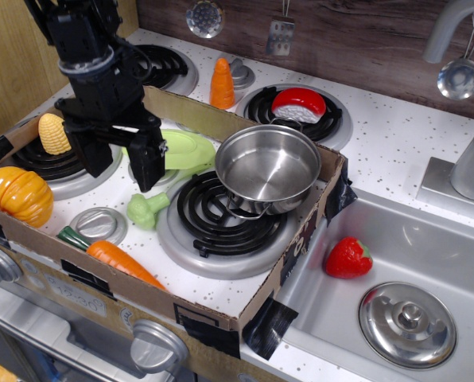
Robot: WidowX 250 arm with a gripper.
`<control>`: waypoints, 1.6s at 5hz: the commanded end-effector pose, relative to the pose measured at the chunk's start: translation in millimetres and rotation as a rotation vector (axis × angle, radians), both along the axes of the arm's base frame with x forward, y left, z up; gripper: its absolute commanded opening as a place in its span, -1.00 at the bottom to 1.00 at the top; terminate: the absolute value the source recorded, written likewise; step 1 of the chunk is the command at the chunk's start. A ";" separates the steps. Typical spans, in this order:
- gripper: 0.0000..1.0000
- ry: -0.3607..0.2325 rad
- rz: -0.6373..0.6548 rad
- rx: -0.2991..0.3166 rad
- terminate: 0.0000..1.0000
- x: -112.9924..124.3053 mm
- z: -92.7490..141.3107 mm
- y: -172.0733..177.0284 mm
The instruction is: Put broccoli in pot
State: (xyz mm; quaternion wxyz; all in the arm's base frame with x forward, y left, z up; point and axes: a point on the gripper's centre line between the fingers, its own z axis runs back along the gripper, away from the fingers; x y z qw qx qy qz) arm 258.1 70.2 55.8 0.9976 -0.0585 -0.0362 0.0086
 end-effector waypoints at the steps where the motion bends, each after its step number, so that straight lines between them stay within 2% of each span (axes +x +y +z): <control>1: 1.00 -0.067 -0.028 0.033 -1.00 8.4 -9.9 -3.2; 2: 1.00 -0.094 -0.061 0.034 -1.00 11.3 -21.9 -4.2; 4: 1.00 -0.093 -0.082 0.015 -1.00 15.5 -38.9 -8.5; 5: -1.00 -0.100 -0.082 0.007 -1.00 15.9 -43.5 -8.1; 6: -1.00 -0.117 -0.076 0.019 -1.00 14.7 -45.1 -8.4; 7: -1.00 -0.117 -0.097 0.056 -1.00 14.7 -33.6 -6.1; 8: -1.00 -0.107 -0.092 0.094 -1.00 17.5 -8.3 -1.7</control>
